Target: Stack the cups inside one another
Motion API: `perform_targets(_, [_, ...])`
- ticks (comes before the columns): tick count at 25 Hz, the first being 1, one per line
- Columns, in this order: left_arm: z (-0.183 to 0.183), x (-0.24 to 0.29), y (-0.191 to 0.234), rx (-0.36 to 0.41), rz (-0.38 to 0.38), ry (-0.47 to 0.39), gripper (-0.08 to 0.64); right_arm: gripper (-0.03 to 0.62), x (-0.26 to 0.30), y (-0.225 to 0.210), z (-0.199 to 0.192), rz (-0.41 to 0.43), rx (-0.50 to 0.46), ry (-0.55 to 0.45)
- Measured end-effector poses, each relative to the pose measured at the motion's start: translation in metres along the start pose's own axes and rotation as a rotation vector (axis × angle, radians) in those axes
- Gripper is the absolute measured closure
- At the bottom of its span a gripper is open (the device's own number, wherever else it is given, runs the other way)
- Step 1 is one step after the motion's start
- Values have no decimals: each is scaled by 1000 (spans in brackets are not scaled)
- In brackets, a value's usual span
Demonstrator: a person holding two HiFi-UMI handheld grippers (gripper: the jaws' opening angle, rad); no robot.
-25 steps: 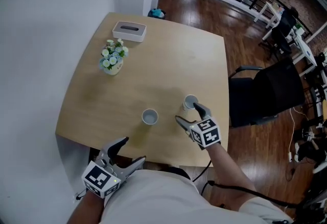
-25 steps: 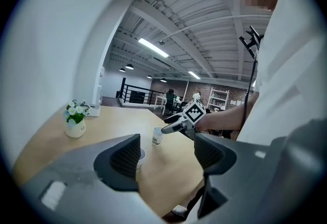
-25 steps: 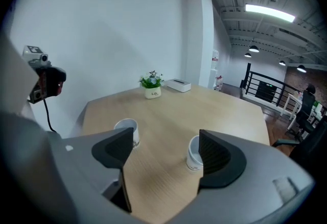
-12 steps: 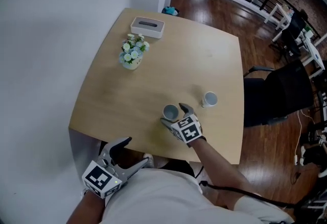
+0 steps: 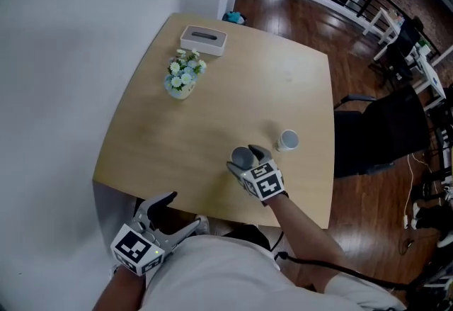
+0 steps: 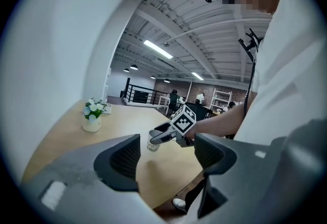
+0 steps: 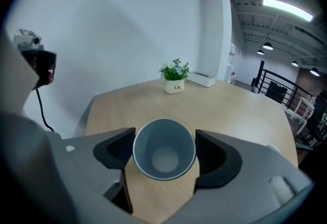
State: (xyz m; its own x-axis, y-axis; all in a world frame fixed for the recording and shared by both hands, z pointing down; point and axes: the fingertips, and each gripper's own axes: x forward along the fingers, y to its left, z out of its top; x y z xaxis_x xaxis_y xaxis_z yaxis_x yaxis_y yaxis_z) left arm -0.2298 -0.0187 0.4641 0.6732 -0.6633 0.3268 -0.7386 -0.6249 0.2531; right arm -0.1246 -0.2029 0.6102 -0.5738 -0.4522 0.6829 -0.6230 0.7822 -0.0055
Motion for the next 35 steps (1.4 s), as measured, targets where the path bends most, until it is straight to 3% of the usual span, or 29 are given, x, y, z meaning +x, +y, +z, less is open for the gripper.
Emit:
perform_targets(7, [18, 52, -24, 28, -104, -29, 218, 222, -75, -51, 20, -55, 18, -62])
perform_targets(14, [31, 100, -47, 38, -145, -66, 218, 222, -119, -130, 13, -131, 41, -76])
perform_targets(23, [31, 130, -63, 5, -49, -61, 218, 223, -111, -191, 5, -108, 35, -85])
perform_targets(35, [29, 140, -108, -28, 113, -18, 218, 202, -79, -197, -35, 40, 9, -45])
